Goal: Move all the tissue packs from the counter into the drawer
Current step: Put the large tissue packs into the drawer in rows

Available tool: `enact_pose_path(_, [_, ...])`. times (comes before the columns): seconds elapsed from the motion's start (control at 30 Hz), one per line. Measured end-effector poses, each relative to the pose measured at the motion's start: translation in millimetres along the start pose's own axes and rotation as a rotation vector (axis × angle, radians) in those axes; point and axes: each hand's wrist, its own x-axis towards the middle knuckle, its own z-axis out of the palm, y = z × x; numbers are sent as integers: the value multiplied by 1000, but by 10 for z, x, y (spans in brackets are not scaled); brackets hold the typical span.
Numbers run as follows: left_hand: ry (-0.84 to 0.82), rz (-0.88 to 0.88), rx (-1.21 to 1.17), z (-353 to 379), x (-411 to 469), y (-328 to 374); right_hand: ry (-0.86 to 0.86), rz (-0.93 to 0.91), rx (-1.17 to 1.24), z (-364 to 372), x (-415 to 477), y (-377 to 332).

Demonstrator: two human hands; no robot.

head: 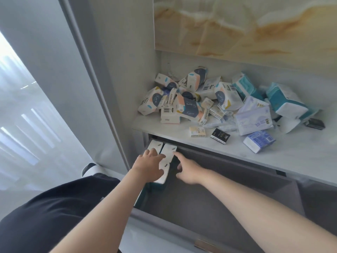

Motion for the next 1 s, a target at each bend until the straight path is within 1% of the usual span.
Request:
enact_pose_path(0.1, [149,27,-190,-255,78,278,112,-62,-4,-411,-151,142])
enact_pose_path(0.17, [215,56,-298,-470,165,547,215,-80,16,-740,-268,256])
enact_pose_path(0.3, [320,152,-404,-909,459,1236,460,-77,5,-1502,-545,624])
enact_pose_path(0.4, [350,221,-461,-1202,732,1801,648,-2,-70,-2034,-744,1030])
enact_pose_path(0.53, [337,281,-508,-1456,1141,2558,949,157,-125,-2553,-888,1628])
enact_pose_path(0.63, [310,326,-524,-1516,1468,3023,1108,271,-31,-2795,-888,1978])
enact_pose_path(0.7, [278,339,-537,-1530,1686,3265,1132,325,102,-2924,-850,2113])
enact_pose_path(0.8, [199,312,-658,-1560,1947,3538,998,364,362,-3043,-755,2206])
enact_pose_path(0.9, [147,275,-819,-1591,2069,3743,899,306,481,-3032,-714,2214])
enact_pose_path(1.0, [133,220,-926,-1574,2123,3838,891,245,594,-2989,-715,2151])
